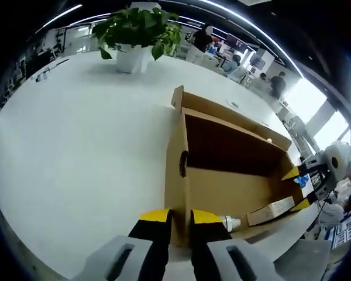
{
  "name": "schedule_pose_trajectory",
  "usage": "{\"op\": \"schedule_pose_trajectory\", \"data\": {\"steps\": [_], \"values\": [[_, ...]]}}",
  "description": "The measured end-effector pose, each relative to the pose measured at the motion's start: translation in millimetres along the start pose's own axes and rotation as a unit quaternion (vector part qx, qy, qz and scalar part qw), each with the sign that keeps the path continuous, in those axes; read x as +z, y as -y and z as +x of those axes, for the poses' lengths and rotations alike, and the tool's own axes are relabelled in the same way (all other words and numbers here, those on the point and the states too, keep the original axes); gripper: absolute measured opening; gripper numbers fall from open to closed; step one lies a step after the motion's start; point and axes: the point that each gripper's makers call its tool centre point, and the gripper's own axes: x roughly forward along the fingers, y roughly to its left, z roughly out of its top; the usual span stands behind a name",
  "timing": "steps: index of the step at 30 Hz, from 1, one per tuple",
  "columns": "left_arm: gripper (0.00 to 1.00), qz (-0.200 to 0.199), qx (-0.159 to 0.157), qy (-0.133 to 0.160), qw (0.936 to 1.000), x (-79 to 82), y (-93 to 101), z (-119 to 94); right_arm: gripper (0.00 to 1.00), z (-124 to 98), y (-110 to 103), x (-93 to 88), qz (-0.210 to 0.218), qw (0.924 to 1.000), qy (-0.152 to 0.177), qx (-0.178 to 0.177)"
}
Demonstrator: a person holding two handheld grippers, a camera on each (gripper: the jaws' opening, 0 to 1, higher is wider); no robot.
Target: Operate the shoe box by opening the lid, removing the specified soft item, and placing it in the target area until the item is outside and the box remains undamaged.
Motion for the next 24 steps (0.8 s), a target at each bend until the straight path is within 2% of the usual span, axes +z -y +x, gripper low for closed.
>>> {"op": "schedule_pose_trajectory", "data": {"steps": [9, 12, 24], "values": [[0.12, -0.001, -0.001, 0.001, 1.0000, 0.0, 0.4, 0, 0.25, 8, -6, -0.1, -0.005, 0.9999, -0.007, 0.007], [0.12, 0.001, 0.000, 0.000, 1.0000, 0.0, 0.2, 1, 0.17, 12, -9, -1.1, -0.001, 0.9999, -0.011, 0.010], [0.12, 0.005, 0.000, -0.003, 1.0000, -0.6, 1.1, 1, 0.16, 7, -5, 3.8, -0.009, 0.9999, -0.003, -0.008]]}}
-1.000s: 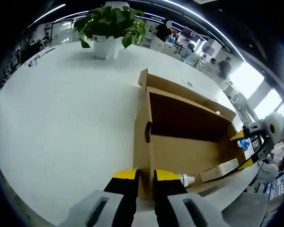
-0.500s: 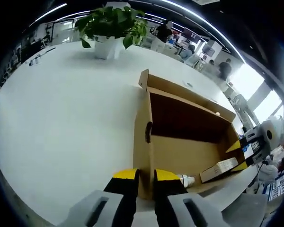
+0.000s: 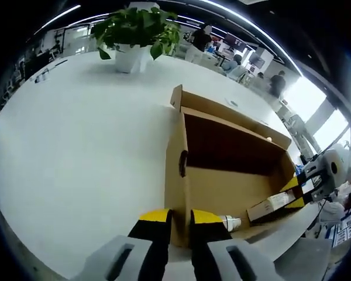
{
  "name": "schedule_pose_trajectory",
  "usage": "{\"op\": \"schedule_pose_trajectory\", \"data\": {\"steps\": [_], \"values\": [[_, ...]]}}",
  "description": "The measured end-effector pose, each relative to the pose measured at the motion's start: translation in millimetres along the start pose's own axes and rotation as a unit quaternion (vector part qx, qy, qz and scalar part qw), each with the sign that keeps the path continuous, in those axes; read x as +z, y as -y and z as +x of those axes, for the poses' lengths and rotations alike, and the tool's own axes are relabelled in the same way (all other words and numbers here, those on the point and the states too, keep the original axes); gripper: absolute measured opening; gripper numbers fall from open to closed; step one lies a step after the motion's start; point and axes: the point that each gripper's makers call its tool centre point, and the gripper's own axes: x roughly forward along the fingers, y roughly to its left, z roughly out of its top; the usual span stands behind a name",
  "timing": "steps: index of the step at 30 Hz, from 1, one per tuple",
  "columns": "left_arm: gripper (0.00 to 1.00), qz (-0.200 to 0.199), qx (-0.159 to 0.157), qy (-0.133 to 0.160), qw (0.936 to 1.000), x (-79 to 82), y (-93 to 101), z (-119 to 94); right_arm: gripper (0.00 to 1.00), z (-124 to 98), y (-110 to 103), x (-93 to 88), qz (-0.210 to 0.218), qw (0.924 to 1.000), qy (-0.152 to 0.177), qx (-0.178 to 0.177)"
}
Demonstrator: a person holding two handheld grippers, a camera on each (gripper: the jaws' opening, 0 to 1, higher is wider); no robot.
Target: Operate the shoe box by opening the lid, removing the specified soft item, and placing it in the target area until the item is outside and the box remains undamaged.
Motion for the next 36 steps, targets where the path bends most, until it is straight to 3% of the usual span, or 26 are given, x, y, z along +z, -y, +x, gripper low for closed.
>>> {"op": "schedule_pose_trajectory", "data": {"steps": [20, 36], "values": [[0.12, -0.001, 0.005, -0.006, 1.0000, -1.5, 1.8, 1, 0.16, -33, 12, 23.6, 0.005, 0.9987, 0.036, -0.034], [0.12, -0.006, 0.008, -0.014, 0.9999, -2.7, 1.5, 1, 0.16, -80, 18, 46.4, -0.011, 0.9961, 0.061, -0.063]]}}
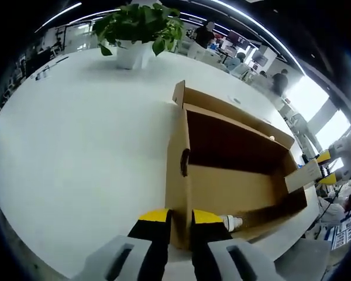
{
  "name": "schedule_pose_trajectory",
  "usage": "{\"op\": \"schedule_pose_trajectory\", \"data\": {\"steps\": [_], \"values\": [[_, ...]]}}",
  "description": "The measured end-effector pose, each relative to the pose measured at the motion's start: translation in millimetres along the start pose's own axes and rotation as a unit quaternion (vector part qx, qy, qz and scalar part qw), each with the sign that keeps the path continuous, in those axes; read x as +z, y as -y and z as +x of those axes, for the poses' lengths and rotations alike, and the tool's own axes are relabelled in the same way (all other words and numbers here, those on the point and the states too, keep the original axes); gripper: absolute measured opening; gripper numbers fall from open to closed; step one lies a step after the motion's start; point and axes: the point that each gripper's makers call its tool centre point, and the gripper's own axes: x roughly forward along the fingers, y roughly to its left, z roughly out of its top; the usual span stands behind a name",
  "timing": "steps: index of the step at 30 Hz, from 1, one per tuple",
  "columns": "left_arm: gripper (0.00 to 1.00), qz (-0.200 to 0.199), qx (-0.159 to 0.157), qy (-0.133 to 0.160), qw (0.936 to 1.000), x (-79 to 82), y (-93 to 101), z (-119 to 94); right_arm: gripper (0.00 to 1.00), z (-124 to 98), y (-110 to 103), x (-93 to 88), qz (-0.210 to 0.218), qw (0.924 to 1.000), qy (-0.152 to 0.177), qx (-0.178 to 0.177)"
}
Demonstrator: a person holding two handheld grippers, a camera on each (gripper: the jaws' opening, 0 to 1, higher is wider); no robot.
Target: Operate the shoe box by opening the lid, removing the specified soft item, and placing it in the target area until the item is outside and the box remains undamaged.
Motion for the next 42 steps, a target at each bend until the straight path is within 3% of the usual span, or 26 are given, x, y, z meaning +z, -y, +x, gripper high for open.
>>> {"op": "schedule_pose_trajectory", "data": {"steps": [7, 21, 42], "values": [[0.12, 0.001, 0.003, -0.003, 1.0000, 0.1, -0.9, 1, 0.16, -20, 3, 7.8, -0.005, 0.9999, 0.008, -0.009], [0.12, 0.002, 0.006, -0.008, 0.9999, -0.1, -1.6, 2, 0.15, -65, 15, 4.1, -0.017, 0.9991, 0.016, -0.034], [0.13, 0.021, 0.011, -0.028, 0.9993, -3.2, 0.6, 5, 0.15, -117, 35, -34.9, -0.020, 0.9979, -0.004, -0.062]]}}
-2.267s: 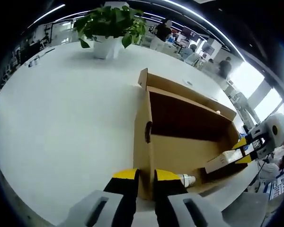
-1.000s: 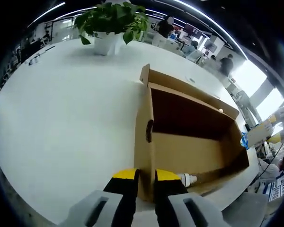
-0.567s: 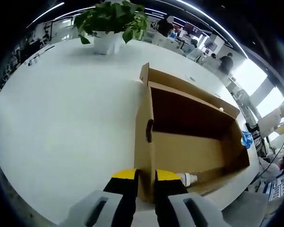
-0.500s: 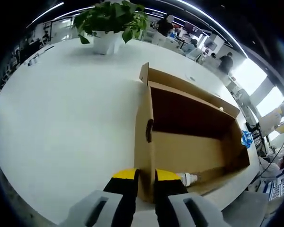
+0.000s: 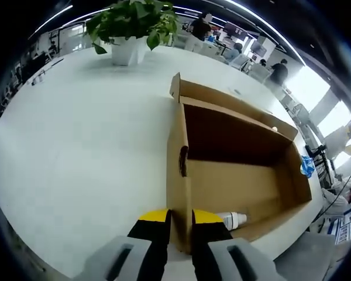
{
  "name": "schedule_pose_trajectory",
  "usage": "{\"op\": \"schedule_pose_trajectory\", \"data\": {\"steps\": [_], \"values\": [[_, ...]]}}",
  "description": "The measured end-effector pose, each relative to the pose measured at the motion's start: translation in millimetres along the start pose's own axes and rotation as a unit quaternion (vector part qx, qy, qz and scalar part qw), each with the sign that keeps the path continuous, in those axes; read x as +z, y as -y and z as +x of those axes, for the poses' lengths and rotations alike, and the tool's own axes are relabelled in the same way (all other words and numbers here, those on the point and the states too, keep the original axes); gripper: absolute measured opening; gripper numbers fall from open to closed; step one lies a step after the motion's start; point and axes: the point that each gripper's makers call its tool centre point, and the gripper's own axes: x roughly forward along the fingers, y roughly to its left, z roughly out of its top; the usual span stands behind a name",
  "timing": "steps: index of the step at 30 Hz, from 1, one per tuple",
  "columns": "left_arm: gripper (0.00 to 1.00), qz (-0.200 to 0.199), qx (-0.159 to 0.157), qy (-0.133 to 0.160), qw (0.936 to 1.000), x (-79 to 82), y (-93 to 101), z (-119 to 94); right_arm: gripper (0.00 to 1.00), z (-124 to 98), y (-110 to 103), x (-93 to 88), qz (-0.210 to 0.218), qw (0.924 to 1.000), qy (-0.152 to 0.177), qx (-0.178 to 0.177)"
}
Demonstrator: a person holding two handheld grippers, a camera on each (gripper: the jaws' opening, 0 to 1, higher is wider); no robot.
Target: Operate the shoe box by opening the lid, removing the specified soft item, and placing it in the target area until the item is outside and the box remains undamaged.
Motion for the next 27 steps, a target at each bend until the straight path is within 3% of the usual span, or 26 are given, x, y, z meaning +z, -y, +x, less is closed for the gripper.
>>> {"op": "schedule_pose_trajectory", "data": {"steps": [15, 27], "values": [[0.13, 0.001, 0.001, -0.005, 1.0000, 0.0, 0.6, 1, 0.15, -23, 19, -39.3, -0.003, 0.9995, -0.028, -0.017], [0.13, 0.002, 0.003, -0.006, 1.0000, 0.6, -1.2, 1, 0.16, -35, 37, -81.2, -0.006, 0.9980, -0.058, -0.024]]}}
